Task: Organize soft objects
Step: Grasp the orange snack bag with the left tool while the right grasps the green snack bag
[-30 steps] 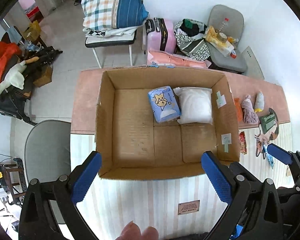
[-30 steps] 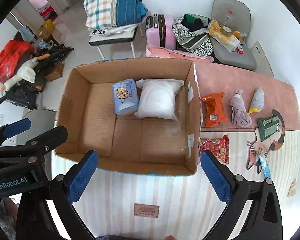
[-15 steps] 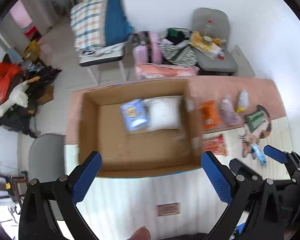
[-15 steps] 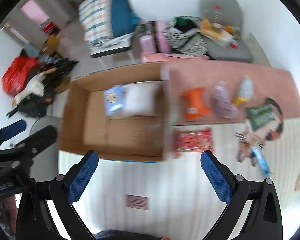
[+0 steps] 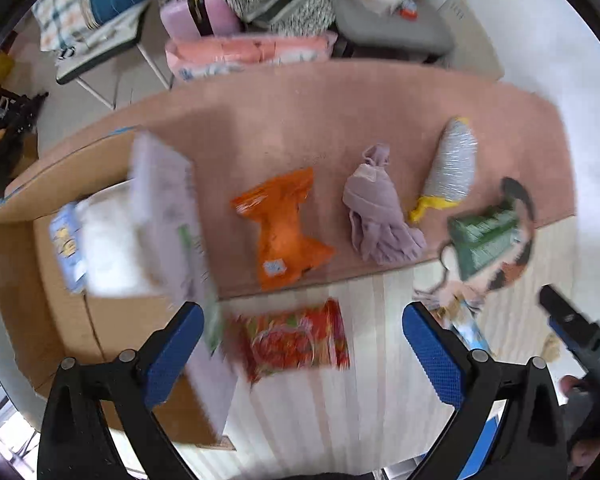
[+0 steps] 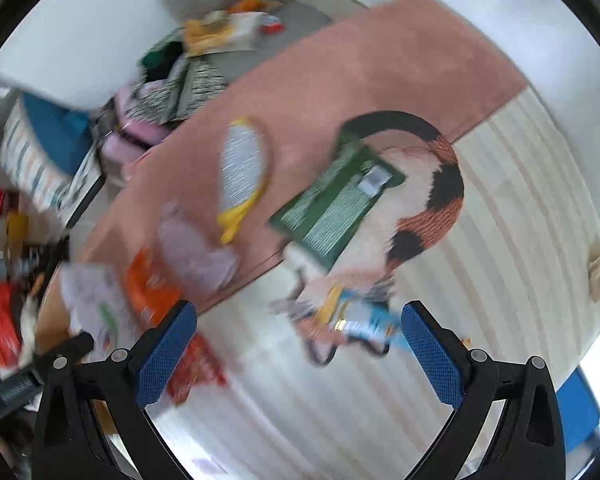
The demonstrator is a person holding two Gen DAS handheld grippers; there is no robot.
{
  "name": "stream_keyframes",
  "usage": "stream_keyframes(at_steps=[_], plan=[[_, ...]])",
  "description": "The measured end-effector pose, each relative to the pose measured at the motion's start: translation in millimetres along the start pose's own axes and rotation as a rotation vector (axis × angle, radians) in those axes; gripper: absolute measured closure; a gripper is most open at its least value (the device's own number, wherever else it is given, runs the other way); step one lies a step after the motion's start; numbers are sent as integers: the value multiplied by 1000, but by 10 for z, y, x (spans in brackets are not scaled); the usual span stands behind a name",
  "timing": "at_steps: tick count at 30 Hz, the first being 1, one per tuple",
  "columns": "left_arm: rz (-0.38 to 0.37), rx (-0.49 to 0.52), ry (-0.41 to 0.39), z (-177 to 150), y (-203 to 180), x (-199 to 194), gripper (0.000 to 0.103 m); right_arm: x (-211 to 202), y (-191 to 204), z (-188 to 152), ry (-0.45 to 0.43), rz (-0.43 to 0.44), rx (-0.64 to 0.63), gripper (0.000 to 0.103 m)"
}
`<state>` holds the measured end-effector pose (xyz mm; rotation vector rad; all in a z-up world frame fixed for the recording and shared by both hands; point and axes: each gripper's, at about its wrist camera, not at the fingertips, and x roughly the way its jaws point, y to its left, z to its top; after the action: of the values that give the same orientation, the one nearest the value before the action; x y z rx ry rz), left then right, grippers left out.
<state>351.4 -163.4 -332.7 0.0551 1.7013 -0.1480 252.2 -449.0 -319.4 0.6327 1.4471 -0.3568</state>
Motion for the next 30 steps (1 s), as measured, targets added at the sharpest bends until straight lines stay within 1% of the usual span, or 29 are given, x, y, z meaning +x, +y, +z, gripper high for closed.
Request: stream_keyframes(at_steps=[1,2,3,6,10,12,13,14,15,16,17,18,19,20,22,23,24,26,30], plan=[[15,1,24,95,-39,133,6,111,-84,118,17,-3,27,0],[32,0,45,176,-53,242,7,190,-144,202,28,-1,44,0],[40,-6,72,271,-71,377,7,291,-206,297,43,0,63,0],[56,-34,120,451,-53,643,7,616,-314,501,92,-5,110,0],[49,-80,196,600,14,940,7,971,-330,637,159,-3,156,2],[48,-97,221,627,48,1044,7,1094,-321,664,179,-5,170,7],[51,-106,231,636,65,1093,12,1152,-319,677,186,-10,178,8],[52,-115,240,641,81,1134,23,1206,-321,690,191,-19,187,11],[46,-124,251,641,94,1172,30,1262,-330,713,197,-24,194,13],[49,-128,257,637,103,1193,43,1312,-332,719,205,-29,203,16],[50,-131,256,632,110,1204,49,1360,-331,721,213,-33,208,23],[34,-142,242,624,119,1181,53,1408,-315,726,219,-34,214,25],[40,-139,227,621,118,1159,67,1417,-300,731,216,-45,215,26],[45,-129,212,613,104,1133,71,1409,-271,741,203,-56,208,33],[57,-109,189,564,82,1081,73,1396,-208,756,184,-91,178,45],[62,-101,174,533,77,1049,73,1377,-173,752,173,-100,160,56],[65,-95,158,494,78,1010,74,1355,-142,735,164,-105,136,61],[66,-82,132,418,69,922,74,1306,-82,692,157,-118,88,65],[42,-38,70,199,-2,645,74,1045,35,506,108,-116,-7,66]])
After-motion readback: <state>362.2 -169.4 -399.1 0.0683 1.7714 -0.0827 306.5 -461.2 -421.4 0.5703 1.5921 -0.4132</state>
